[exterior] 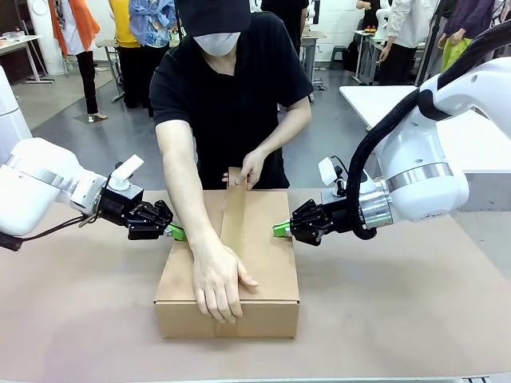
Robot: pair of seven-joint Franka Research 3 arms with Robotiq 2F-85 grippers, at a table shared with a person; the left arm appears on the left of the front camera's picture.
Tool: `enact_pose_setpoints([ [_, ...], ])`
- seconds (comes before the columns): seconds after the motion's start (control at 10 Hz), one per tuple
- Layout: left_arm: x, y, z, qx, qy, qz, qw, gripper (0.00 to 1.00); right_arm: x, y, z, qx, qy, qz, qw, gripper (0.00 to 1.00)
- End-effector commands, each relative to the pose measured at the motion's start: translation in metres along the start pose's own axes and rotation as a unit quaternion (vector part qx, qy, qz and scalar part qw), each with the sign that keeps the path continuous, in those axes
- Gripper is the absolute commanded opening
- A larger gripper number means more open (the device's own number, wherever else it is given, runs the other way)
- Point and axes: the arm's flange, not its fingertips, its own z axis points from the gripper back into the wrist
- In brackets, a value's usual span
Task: Wrap the clocks to prevent damage.
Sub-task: After the human seals the box with tape, release both hands from the side flaps of the Package Box.
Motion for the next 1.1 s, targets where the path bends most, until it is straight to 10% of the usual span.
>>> enact_pose_setpoints([
  [0.0, -0.0022, 0.0002, -0.0012, 0.001, 0.003, 0.001, 1.000, 0.00, -0.0023, 0.0003, -0.0021, 0.000, 0.002, -0.002, 1.000, 0.01],
  [1.0, -0.0022, 0.0002, -0.0012, 0.001, 0.003, 0.001, 1.000, 0.00, -0.0023, 0.0003, -0.0021, 0.000, 0.002, -0.002, 1.000, 0.01],
])
